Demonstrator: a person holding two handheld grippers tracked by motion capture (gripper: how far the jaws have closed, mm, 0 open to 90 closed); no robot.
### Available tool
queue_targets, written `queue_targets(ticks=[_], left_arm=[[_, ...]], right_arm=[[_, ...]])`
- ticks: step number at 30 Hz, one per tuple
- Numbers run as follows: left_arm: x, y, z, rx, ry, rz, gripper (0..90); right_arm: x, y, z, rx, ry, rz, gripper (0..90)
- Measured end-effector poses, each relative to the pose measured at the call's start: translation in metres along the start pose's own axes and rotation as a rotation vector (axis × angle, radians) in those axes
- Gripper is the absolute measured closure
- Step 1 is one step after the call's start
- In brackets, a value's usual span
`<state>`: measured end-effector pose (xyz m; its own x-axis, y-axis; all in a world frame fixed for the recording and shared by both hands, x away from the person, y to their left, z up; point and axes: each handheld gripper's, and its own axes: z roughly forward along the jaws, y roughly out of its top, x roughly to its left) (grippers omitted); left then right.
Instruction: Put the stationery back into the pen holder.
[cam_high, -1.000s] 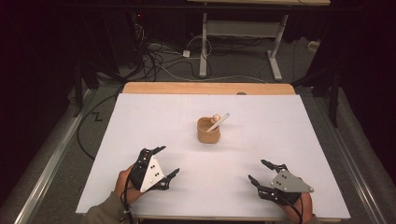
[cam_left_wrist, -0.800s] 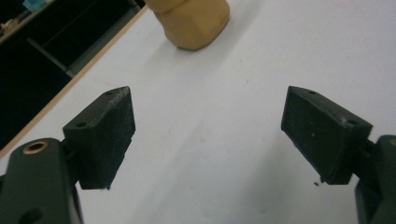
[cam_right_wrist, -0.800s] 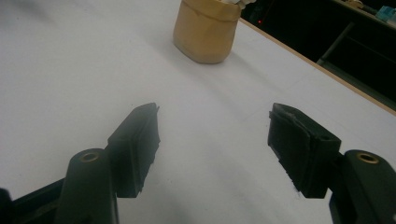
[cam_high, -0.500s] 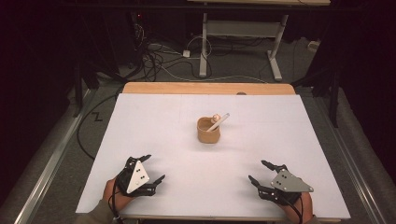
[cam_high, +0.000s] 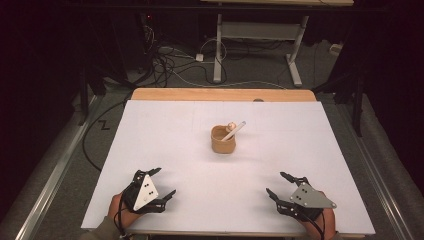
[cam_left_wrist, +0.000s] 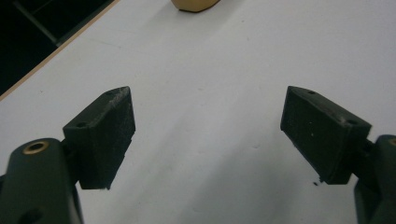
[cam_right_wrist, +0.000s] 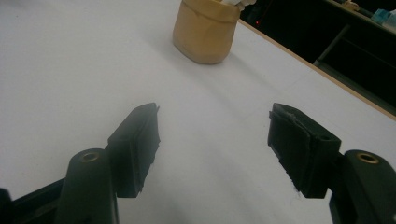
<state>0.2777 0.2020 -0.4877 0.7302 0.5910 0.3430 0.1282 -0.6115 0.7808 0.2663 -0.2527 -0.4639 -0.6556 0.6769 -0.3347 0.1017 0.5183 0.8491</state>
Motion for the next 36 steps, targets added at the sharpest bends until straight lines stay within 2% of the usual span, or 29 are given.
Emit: queue_targets(ticks=[6, 13, 36], left_arm=[[-0.0023, 0.002, 0.0032, 0.021, -0.015, 0.021, 17.3], [-0.0001, 0.0008, 0.0054, 0.032, -0.028, 0.006, 17.1], [0.0031, 0.0017, 0.0063, 0.037, -0.018, -0.004, 17.1]], right_arm=[[-0.0009, -0.0003, -0.0006, -0.003, -0.004, 0.002, 33.6], [-0.0009, -0.0003, -0.0009, -0.002, -0.002, 0.003, 33.7], [-0.0019, -0.0014, -0.0004, -0.001, -0.003, 0.004, 33.7]])
